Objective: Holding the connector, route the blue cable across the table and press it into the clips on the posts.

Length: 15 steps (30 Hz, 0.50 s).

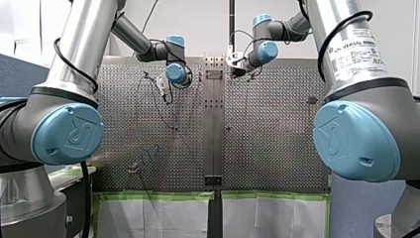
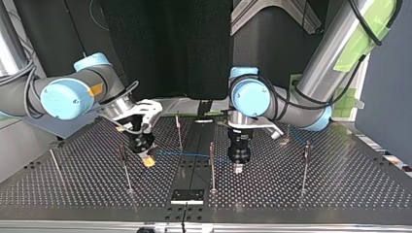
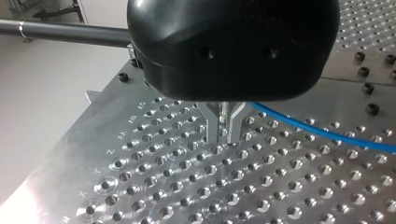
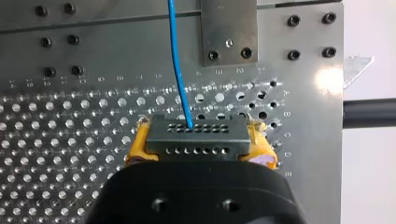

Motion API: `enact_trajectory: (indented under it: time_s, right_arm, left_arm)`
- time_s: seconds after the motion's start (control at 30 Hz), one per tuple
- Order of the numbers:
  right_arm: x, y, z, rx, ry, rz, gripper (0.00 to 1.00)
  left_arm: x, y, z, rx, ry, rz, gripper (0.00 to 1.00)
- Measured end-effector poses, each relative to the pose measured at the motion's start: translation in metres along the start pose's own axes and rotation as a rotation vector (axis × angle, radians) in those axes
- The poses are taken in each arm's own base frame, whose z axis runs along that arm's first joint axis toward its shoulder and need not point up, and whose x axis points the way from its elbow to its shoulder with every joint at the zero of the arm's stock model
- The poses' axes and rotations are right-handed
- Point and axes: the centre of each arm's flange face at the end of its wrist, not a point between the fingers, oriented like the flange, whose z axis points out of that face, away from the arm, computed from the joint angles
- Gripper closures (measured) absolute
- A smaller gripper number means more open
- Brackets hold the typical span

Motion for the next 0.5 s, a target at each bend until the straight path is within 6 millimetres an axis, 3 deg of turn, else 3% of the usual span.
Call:
enact_trajectory:
  time_s: [0.07, 0.1, 0.13, 0.17, 0.23, 0.5]
  right_arm:
    - [0.001, 0.002, 0.0, -0.003, 0.002, 0.0, 1.0]
    - [0.001, 0.004, 0.0, -0.005, 0.002, 0.0, 1.0]
    - [0.001, 0.005, 0.0, -0.007, 0.002, 0.0, 1.0]
    - [0.001, 0.006, 0.0, -0.009, 0.002, 0.0, 1.0]
    - [0.001, 0.007, 0.0, -0.011, 0.002, -0.001, 1.0]
    - [0.001, 0.008, 0.0, -0.012, 0.001, -0.004, 1.0]
  left_arm:
    - [0.001, -0.001, -0.002, 0.001, 0.008, 0.0, 0.39]
    - [0.002, -0.002, -0.003, 0.001, 0.015, 0.002, 0.39]
    - [0.002, -0.002, -0.004, 0.001, 0.02, 0.004, 0.18]
    - [0.003, -0.003, -0.005, 0.0, 0.025, 0.006, 0.04]
    - [0.003, -0.004, -0.007, -0.001, 0.039, 0.011, 0.0]
    - [-0.003, -0.008, -0.02, -0.002, 0.084, 0.026, 0.0]
